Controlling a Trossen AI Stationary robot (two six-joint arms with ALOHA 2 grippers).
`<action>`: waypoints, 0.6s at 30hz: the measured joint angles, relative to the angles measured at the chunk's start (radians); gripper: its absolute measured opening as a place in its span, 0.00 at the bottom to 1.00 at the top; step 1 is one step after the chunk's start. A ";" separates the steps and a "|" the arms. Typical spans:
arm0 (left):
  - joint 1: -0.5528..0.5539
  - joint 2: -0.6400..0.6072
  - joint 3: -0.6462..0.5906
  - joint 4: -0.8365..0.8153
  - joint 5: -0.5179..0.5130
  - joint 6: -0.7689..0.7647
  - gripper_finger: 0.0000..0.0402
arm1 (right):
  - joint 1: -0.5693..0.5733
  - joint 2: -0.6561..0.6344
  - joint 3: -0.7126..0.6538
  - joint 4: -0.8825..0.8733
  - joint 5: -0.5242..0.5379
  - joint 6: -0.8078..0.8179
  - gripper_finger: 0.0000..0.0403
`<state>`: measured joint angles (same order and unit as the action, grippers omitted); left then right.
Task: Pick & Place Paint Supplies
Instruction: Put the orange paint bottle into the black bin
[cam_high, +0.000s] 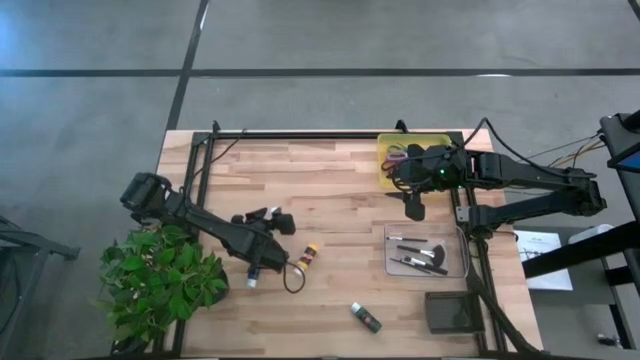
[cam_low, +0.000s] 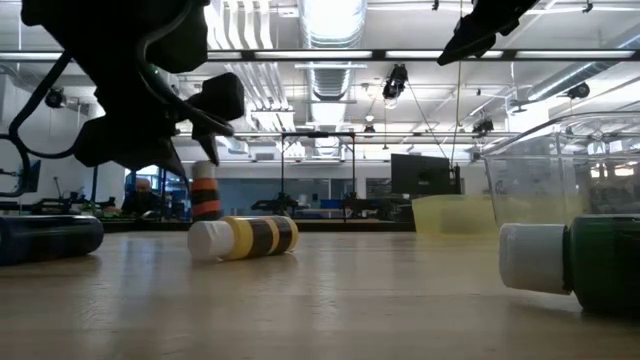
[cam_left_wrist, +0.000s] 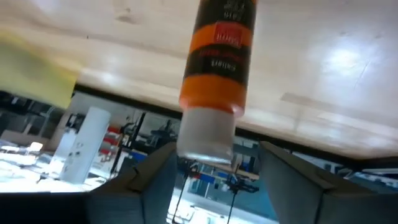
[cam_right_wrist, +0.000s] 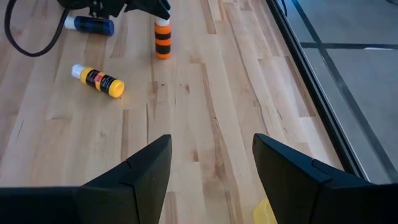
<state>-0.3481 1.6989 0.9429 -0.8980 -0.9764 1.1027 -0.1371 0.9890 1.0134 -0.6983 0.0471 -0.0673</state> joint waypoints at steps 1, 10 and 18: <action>0.000 0.000 0.000 0.000 -0.013 -0.001 0.59 | 0.000 0.000 0.000 0.000 0.000 0.000 0.56; 0.003 -0.035 0.000 -0.001 -0.140 -0.037 0.61 | 0.000 0.000 0.000 -0.001 -0.001 -0.005 0.56; 0.002 -0.127 0.001 -0.004 -0.258 -0.046 0.62 | 0.000 0.000 0.000 0.000 -0.001 -0.005 0.56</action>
<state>-0.3466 1.5717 0.9435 -0.9025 -1.2342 1.0567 -0.1373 0.9890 1.0134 -0.6987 0.0460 -0.0727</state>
